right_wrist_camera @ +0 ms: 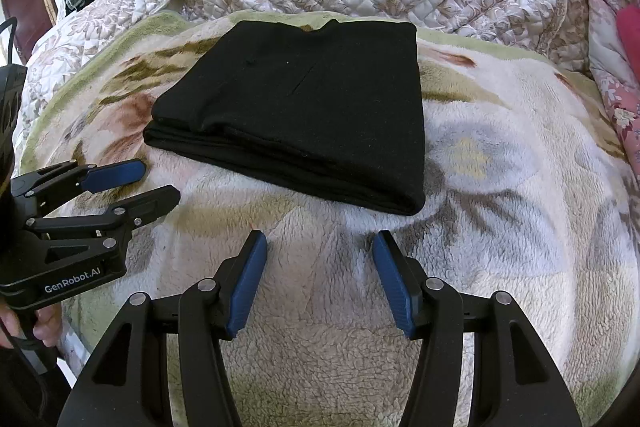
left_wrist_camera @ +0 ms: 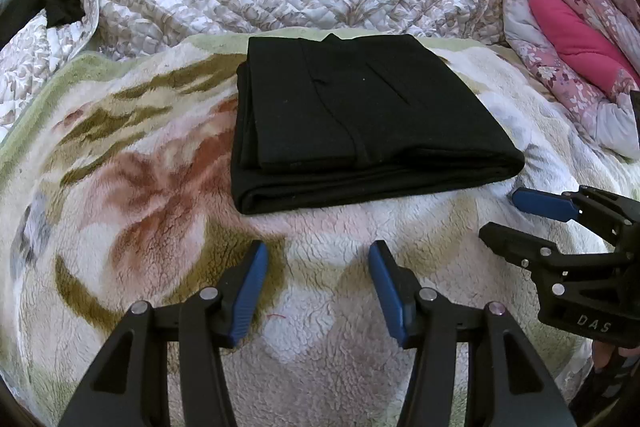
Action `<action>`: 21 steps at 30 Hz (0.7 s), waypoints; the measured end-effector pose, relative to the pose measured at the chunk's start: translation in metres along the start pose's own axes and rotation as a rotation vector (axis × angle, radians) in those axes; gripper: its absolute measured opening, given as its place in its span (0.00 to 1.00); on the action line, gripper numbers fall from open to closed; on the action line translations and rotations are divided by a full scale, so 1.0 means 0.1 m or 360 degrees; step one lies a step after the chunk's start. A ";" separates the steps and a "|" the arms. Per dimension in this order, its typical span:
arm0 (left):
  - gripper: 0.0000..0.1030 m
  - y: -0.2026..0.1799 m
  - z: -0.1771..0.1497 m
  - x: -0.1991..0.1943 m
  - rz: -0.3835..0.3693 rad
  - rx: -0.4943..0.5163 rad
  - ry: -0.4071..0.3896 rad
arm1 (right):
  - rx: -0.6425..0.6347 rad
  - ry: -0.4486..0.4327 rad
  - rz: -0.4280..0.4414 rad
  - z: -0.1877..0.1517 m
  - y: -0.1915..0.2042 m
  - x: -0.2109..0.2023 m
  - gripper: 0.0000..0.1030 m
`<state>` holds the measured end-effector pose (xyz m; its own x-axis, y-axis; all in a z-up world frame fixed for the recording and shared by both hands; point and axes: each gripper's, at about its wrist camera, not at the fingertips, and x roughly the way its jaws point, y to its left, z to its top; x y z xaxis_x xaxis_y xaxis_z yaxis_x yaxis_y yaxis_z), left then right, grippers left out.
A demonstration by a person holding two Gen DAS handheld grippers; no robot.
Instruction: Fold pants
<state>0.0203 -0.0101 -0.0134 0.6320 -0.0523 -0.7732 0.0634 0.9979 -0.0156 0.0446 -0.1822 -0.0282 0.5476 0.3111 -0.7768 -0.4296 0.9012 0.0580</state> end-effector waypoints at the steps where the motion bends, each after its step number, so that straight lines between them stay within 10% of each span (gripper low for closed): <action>1: 0.54 0.00 -0.01 0.01 -0.0002 -0.0001 0.0001 | 0.0000 0.0000 0.0000 0.00 0.00 0.00 0.54; 21: 0.55 0.02 -0.01 0.02 -0.0005 -0.0002 0.0020 | 0.0000 0.0000 -0.0003 0.00 0.01 0.00 0.55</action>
<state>0.0207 -0.0082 -0.0161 0.6220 -0.0549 -0.7810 0.0646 0.9977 -0.0187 0.0443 -0.1816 -0.0282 0.5484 0.3095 -0.7769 -0.4288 0.9016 0.0565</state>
